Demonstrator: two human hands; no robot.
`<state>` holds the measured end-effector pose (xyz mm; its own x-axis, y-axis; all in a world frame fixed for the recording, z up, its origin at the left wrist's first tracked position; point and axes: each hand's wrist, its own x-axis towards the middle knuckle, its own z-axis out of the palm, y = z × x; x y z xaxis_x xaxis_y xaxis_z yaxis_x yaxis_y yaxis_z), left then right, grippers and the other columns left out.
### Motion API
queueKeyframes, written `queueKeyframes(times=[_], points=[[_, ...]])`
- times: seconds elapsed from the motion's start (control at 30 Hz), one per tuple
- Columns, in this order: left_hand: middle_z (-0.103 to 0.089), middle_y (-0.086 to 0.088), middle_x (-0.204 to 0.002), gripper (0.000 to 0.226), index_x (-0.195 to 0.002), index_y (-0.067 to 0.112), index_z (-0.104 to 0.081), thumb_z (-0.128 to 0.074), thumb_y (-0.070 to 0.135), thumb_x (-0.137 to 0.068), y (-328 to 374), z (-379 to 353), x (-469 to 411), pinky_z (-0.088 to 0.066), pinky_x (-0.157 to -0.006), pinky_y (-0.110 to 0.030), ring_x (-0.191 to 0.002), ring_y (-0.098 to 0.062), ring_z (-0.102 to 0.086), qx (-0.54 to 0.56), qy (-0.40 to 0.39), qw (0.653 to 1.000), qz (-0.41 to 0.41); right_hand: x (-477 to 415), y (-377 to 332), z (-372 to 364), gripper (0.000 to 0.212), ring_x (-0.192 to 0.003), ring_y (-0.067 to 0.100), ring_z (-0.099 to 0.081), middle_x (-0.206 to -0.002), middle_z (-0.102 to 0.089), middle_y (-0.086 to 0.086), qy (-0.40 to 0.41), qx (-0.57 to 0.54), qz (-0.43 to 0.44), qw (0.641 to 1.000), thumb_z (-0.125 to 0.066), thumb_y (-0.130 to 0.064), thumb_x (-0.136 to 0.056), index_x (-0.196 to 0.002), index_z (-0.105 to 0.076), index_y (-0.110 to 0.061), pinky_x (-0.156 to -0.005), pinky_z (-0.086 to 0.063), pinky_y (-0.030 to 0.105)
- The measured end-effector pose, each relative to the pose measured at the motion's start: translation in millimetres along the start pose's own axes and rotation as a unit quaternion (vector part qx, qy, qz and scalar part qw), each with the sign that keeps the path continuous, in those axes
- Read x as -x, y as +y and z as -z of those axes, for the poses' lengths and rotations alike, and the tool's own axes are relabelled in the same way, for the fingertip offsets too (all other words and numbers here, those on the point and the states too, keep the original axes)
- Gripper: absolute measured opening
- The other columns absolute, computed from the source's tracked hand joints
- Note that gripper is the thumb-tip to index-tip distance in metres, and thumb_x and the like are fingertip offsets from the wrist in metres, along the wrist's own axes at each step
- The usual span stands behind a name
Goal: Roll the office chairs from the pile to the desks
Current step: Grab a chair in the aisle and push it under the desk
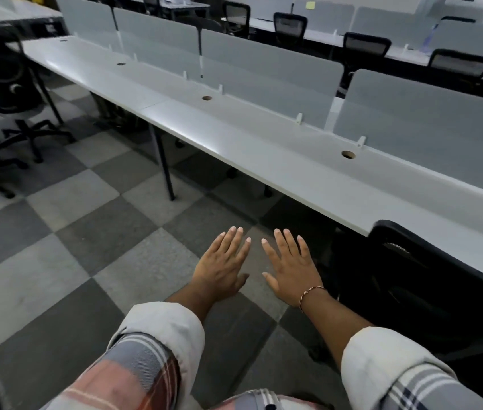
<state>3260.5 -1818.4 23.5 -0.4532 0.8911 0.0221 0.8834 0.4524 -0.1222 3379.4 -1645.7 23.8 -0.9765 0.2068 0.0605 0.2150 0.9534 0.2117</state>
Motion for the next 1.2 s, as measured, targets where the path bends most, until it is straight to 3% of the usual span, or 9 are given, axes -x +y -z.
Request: queueKeyframes(times=[0.23,0.37,0.5,0.63,0.73,0.87,0.97,1.1,1.2], points=[[0.011,-0.017,-0.166,0.077,-0.16,0.012,0.001,-0.026,0.055,-0.102,-75,-10,54,0.006,-0.125,-0.046,-0.153,-0.032,0.013,0.026,-0.031,0.993,0.113,-63,-81,11,0.08,-0.148,0.038,-0.022,-0.158,-0.028,0.019,0.0,-0.019,0.085,0.996,-0.059,-0.056,-0.088,-0.154,-0.03,-0.02,-0.117,-0.019,0.057],[-0.026,-0.023,-0.161,0.078,-0.155,0.008,-0.032,-0.024,0.056,-0.094,-116,-23,76,-0.015,-0.124,-0.049,-0.152,-0.037,-0.018,0.051,-0.035,0.982,0.177,-105,-122,14,0.08,-0.148,0.037,-0.02,-0.159,-0.026,0.018,-0.014,-0.037,0.132,0.99,-0.06,-0.053,-0.088,-0.154,-0.029,-0.02,-0.117,-0.019,0.056],[-0.036,-0.024,-0.156,0.077,-0.15,0.006,-0.043,-0.032,0.056,-0.092,-154,-42,88,-0.022,-0.122,-0.05,-0.148,-0.038,-0.029,0.06,-0.047,0.975,0.209,-147,-157,7,0.08,-0.148,0.036,-0.023,-0.159,-0.028,0.018,-0.023,-0.053,0.168,0.984,-0.062,-0.054,-0.087,-0.153,-0.031,-0.02,-0.116,-0.024,0.056],[-0.031,-0.025,-0.158,0.078,-0.152,0.005,-0.038,-0.029,0.056,-0.093,-204,-64,92,-0.014,-0.121,-0.05,-0.149,-0.039,-0.025,0.06,-0.055,0.966,0.244,-196,-194,-5,0.078,-0.149,0.035,-0.018,-0.161,-0.023,0.017,-0.045,-0.07,0.203,0.976,-0.055,-0.054,-0.091,-0.155,-0.027,-0.021,-0.118,-0.019,0.055],[-0.008,-0.022,-0.165,0.081,-0.159,0.008,-0.016,-0.018,0.059,-0.096,-246,-74,85,0.001,-0.125,-0.048,-0.154,-0.037,-0.002,0.07,-0.076,0.951,0.293,-241,-219,-15,0.076,-0.152,0.035,-0.004,-0.164,-0.01,0.017,-0.063,-0.081,0.242,0.965,-0.047,-0.054,-0.096,-0.158,-0.015,-0.022,-0.12,-0.009,0.055],[0.004,-0.02,-0.166,0.081,-0.16,0.011,-0.003,-0.01,0.06,-0.097,-288,-82,75,0.016,-0.121,-0.043,-0.153,-0.034,0.011,0.072,-0.077,0.938,0.33,-290,-246,-16,0.076,-0.152,0.034,0.005,-0.165,0.0,0.015,-0.071,-0.107,0.27,0.954,-0.041,-0.054,-0.098,-0.158,-0.006,-0.023,-0.121,-0.004,0.054],[0.012,-0.017,-0.166,0.077,-0.16,0.012,0.004,-0.016,0.059,-0.102,-323,-82,59,0.018,-0.12,-0.043,-0.152,-0.032,0.018,0.087,-0.078,0.919,0.376,-339,-262,-11,0.076,-0.151,0.033,0.01,-0.165,0.006,0.014,-0.071,-0.108,0.308,0.943,-0.036,-0.056,-0.099,-0.158,0.0,-0.024,-0.12,0.003,0.053],[0.015,-0.016,-0.165,0.087,-0.16,0.013,0.005,0.007,0.063,-0.088,-360,-85,53,0.014,-0.122,-0.045,-0.152,-0.031,0.019,0.098,-0.078,0.905,0.408,-393,-284,-2,0.075,-0.15,0.031,0.015,-0.164,0.013,0.013,-0.076,-0.109,0.328,0.935,-0.031,-0.057,-0.1,-0.157,0.005,-0.025,-0.12,0.006,0.05],[0.01,-0.017,-0.166,0.088,-0.16,0.013,0.0,0.006,0.063,-0.088,-390,-88,53,0.012,-0.123,-0.045,-0.153,-0.032,0.014,0.095,-0.073,0.895,0.43,-427,-302,4,0.075,-0.15,0.031,0.016,-0.164,0.013,0.012,-0.074,-0.117,0.342,0.929,-0.032,-0.058,-0.1,-0.157,0.005,-0.025,-0.12,0.006,0.05]])
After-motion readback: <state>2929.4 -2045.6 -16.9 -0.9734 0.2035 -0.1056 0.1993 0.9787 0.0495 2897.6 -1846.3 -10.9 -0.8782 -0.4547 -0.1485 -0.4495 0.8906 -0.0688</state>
